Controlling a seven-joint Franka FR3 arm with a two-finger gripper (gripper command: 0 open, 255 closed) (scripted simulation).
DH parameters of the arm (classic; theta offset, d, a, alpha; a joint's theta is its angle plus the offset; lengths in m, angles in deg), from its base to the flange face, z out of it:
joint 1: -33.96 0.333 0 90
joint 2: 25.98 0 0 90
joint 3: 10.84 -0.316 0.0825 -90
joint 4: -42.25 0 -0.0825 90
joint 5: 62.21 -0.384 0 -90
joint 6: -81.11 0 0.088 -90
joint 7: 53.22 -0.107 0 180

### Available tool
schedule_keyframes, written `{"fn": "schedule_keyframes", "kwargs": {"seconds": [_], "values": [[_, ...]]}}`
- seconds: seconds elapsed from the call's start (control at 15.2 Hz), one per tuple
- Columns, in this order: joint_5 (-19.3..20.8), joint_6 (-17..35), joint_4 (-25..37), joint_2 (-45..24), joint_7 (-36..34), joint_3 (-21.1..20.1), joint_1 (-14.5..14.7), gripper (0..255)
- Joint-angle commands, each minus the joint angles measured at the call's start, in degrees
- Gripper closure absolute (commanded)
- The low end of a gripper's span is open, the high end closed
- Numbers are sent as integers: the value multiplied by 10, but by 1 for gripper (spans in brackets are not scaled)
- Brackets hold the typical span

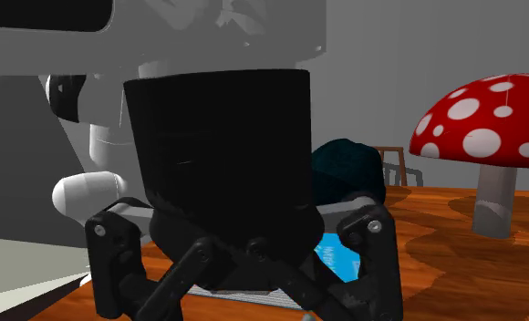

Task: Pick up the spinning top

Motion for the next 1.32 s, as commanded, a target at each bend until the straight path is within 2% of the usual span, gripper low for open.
{"fn": "schedule_keyframes", "kwargs": {"seconds": [0.0, 0.33, 0.4, 0.99, 1.25], "values": [[1, 22, -30, 9, 2, 1, 4, 0], [1, 53, -68, 15, 6, 1, 8, 0], [1, 53, -67, 14, 6, 1, 8, 255], [1, 53, -68, 15, 6, 1, 8, 255], [0, 18, -25, 8, 1, 1, 3, 255]]}}
